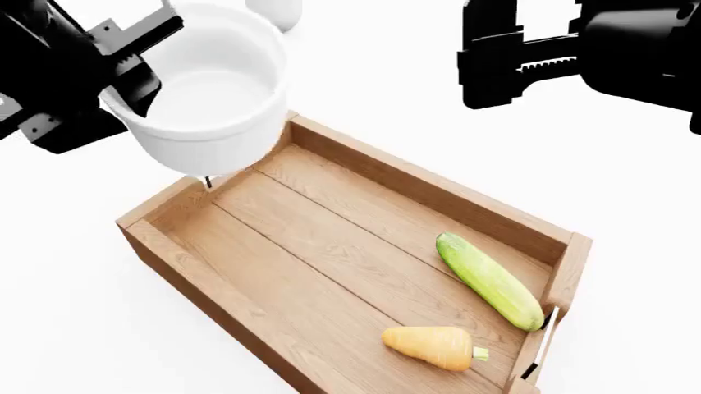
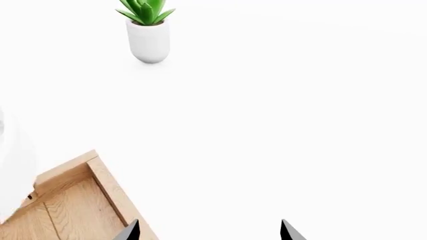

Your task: Place the two vegetables and bowl onto the tray for setting up a vegetable dip station.

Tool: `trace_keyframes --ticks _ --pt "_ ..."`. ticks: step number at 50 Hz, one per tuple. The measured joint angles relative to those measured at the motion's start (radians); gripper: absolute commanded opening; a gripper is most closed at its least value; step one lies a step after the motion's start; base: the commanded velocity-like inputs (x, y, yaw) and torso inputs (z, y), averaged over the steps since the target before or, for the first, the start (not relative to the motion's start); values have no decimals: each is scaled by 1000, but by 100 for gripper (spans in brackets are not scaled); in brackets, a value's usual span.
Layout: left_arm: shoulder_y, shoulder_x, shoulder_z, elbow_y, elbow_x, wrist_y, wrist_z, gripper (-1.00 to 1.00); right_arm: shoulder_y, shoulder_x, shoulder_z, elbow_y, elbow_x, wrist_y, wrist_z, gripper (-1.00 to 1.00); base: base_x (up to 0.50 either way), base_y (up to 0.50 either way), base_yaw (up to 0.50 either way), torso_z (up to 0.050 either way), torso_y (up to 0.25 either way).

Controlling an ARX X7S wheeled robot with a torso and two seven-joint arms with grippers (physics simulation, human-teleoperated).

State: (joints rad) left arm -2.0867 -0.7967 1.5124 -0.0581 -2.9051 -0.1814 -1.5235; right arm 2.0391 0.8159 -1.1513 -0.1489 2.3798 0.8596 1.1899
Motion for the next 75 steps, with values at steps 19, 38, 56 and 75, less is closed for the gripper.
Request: trace_keyframes --ticks 19,38,56,75 --pt "-20 -6 10 209 -39 58 -6 -100 -8 -2 2 2 -4 0 -4 100 0 0 0 1 1" --pt "5 36 64 294 -26 96 8 -100 -3 0 6 3 -2 5 0 100 0 0 0 0 1" --pt "8 73 79 343 -46 127 22 -100 -6 -1 7 5 -2 5 0 100 0 0 0 1 1" --pt "3 105 78 372 -65 159 33 -100 -7 -1 9 7 -4 8 0 100 0 0 0 1 1"
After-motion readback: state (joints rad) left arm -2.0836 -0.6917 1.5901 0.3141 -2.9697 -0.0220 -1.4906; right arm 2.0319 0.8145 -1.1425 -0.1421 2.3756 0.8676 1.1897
